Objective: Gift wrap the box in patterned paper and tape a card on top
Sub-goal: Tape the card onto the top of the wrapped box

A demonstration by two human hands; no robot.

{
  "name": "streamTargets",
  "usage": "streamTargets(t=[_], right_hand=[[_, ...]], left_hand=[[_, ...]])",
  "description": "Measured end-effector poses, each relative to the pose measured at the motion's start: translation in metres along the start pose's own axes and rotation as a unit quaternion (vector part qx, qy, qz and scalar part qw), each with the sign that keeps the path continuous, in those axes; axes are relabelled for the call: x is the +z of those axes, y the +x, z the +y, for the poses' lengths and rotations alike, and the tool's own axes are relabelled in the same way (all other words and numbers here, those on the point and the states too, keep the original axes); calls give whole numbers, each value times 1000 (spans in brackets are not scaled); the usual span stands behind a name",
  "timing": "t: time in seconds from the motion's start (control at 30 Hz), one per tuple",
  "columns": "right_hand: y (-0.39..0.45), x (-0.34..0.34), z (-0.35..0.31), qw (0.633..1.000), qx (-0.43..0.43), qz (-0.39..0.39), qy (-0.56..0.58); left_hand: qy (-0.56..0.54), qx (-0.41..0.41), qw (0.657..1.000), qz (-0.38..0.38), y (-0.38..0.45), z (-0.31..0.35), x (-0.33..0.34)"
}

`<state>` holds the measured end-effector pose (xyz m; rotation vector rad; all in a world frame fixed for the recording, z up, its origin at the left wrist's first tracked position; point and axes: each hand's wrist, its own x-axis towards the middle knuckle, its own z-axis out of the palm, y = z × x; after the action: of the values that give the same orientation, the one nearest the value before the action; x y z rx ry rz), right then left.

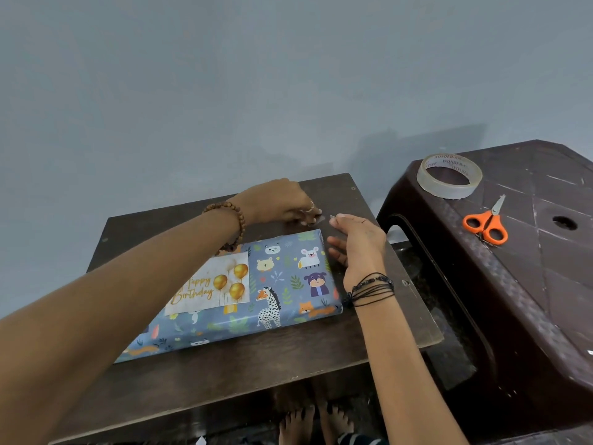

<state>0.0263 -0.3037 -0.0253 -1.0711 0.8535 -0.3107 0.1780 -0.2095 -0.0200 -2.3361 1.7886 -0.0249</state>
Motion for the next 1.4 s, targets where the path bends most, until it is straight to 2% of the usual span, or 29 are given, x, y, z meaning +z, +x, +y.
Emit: streamTargets(t=[0.2,0.33,0.47,0.57,0.7,0.77,0.8,0.83,0.87,0.9,1.0,1.13,1.23,1.3,1.4], right_hand=[[1,0,1,1000,2,-2,6],[2,0,1,1000,6,-2,9],[2,2,2,1000,11,-3,13],[3,1,4,1000,8,2,19],[5,-2,5,999,-9,9,34],[5,-2,6,999,-22,14,42],[5,-1,6,999,-32,17,40],[5,0,7,998,-46,21,35],[3,1,7,997,-65,21,30],[2,2,7,995,-89,17,28],[-5,6,5,984,-175,-19,36],[-17,16,2,963,-258,-77,9],[-29,25,3,954,-252,-160,4],[-35,31,6,947,-228,-227,1],[-39,39,11,933,-213,-288,-47]], left_hand=[[71,48,996,-13,1,4,-3],[85,45,995,-10,-3,8,-3],[91,17,996,14,-8,12,4],[71,9,994,82,-10,18,10],[-7,-84,988,127,-5,28,10],[-96,-161,969,161,-2,30,11],[-188,-208,943,179,-2,30,11],[-310,-250,896,195,-2,30,10],[-426,-288,835,194,-3,30,8],[-502,-312,785,184,-6,31,4],[-574,-346,725,161,-24,32,-15],[-640,-403,622,203,-70,47,-44],[-654,-446,557,251,-106,73,-45],[-667,-466,501,296,-122,91,-38],[-683,-479,430,347,-131,107,-26]])
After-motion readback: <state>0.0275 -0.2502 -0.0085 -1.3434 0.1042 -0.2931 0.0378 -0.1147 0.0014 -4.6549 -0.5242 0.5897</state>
